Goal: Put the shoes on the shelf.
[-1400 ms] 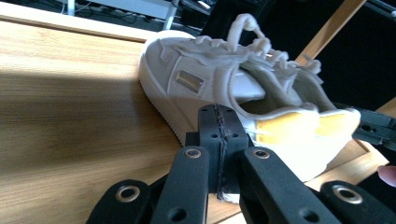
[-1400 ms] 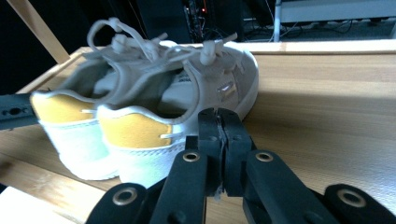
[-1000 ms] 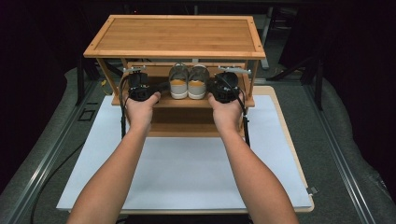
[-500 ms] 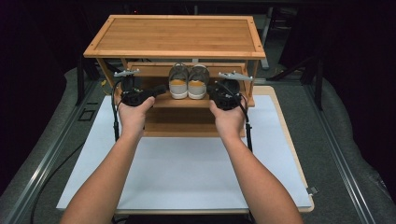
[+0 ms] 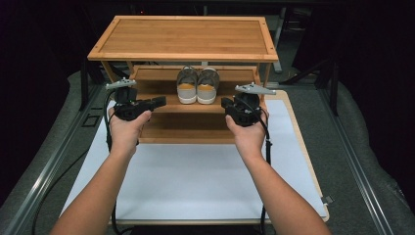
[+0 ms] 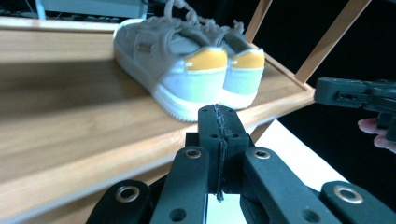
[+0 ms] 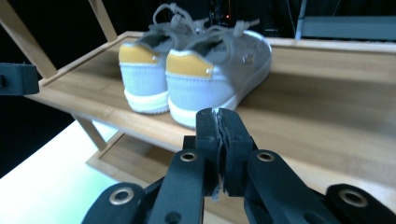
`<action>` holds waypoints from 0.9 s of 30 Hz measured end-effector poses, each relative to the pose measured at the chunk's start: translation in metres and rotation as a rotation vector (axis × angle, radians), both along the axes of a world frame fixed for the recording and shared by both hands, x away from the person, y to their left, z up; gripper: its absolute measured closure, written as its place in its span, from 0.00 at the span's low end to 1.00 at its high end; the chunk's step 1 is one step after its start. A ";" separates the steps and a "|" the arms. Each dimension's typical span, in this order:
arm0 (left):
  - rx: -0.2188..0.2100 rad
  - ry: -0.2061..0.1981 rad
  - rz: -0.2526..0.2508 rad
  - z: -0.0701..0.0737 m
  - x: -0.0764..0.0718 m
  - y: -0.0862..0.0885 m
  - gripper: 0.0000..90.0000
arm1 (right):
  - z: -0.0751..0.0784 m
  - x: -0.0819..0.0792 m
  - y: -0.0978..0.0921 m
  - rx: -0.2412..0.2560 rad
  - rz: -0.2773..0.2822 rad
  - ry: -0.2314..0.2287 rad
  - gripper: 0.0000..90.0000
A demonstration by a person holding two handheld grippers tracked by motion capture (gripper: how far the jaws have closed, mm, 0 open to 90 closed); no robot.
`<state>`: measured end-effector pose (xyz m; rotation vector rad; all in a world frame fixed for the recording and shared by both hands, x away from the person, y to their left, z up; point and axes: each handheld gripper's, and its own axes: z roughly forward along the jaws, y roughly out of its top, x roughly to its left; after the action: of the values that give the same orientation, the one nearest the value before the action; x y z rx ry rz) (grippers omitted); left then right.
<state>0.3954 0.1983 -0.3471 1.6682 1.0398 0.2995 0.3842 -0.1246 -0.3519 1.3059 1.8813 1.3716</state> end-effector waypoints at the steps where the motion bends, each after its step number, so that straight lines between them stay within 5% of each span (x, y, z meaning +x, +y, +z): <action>1: 0.001 0.002 0.000 -0.002 -0.002 0.002 1.00 | -0.001 -0.002 -0.001 0.001 0.000 0.004 0.97; 17: 0.032 -0.013 -0.029 -0.033 -0.047 0.041 0.99 | -0.031 -0.046 -0.035 0.003 0.012 0.040 0.97; 22: 0.067 -0.009 -0.039 -0.050 -0.058 0.042 0.99 | -0.049 -0.064 -0.043 -0.022 0.014 0.053 0.97; 27: 0.057 0.003 -0.055 -0.072 -0.071 0.043 0.98 | -0.076 -0.081 -0.051 -0.009 0.005 0.069 0.97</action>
<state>0.3244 0.2409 -0.4190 1.7458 0.9942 0.2924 0.3037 -0.1760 -0.4278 1.3608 1.9347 1.3345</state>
